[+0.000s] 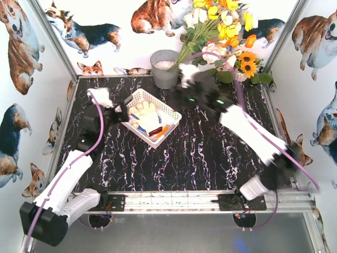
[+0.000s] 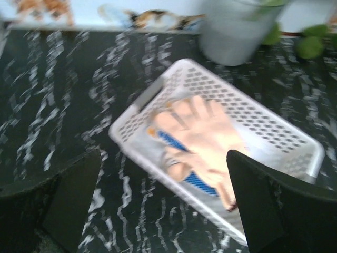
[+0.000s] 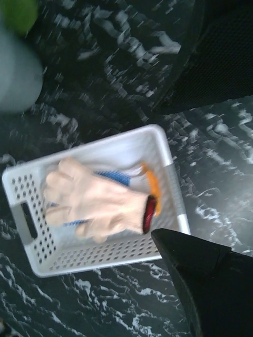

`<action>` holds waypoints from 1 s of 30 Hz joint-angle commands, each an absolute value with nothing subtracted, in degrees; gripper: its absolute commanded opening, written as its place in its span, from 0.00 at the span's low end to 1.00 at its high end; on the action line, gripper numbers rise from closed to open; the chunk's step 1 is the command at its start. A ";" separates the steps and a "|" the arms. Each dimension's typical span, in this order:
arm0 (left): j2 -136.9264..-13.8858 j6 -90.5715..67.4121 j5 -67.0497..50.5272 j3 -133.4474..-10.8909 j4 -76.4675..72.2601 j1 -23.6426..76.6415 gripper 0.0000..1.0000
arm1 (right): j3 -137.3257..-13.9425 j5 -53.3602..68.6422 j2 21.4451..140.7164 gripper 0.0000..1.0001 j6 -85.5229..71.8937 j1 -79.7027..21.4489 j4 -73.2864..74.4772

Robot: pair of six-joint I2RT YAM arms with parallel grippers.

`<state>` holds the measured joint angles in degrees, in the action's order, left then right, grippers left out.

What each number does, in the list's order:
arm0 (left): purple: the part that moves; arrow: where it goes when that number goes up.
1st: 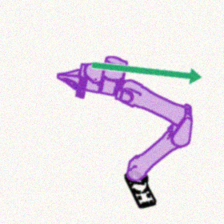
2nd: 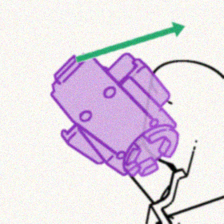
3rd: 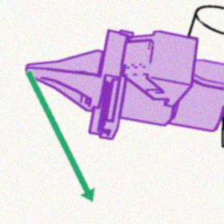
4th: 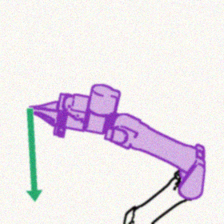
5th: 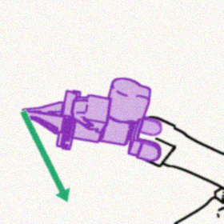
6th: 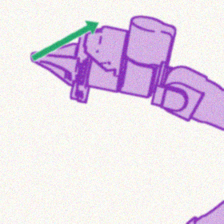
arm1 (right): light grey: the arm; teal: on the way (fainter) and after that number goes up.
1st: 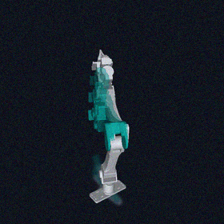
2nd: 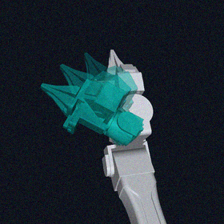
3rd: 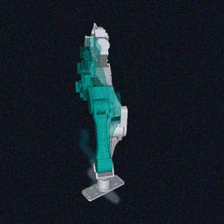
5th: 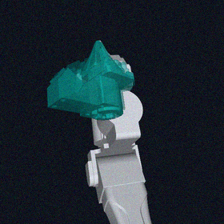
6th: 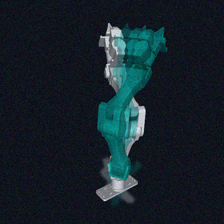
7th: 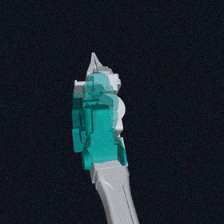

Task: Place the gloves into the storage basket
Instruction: Reset both arms

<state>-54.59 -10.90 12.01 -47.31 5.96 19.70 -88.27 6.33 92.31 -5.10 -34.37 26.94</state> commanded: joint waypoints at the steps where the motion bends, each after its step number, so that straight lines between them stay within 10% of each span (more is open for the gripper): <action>1: -52.16 -15.29 16.43 -39.95 2.71 11.36 1.00 | -74.08 -1.82 76.77 0.92 -12.11 -27.46 21.30; 13: -66.38 -7.90 23.72 -20.47 -37.33 1.15 1.00 | -35.84 -10.72 57.40 1.00 -8.55 -5.56 2.19; 30: -87.68 2.89 10.21 -15.75 -63.55 1.42 1.00 | -18.47 -10.53 82.73 1.00 0.65 -4.57 -47.34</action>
<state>-86.89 0.64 13.41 -13.67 -61.95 1.54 -19.18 -11.88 77.43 -1.72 -5.50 -27.40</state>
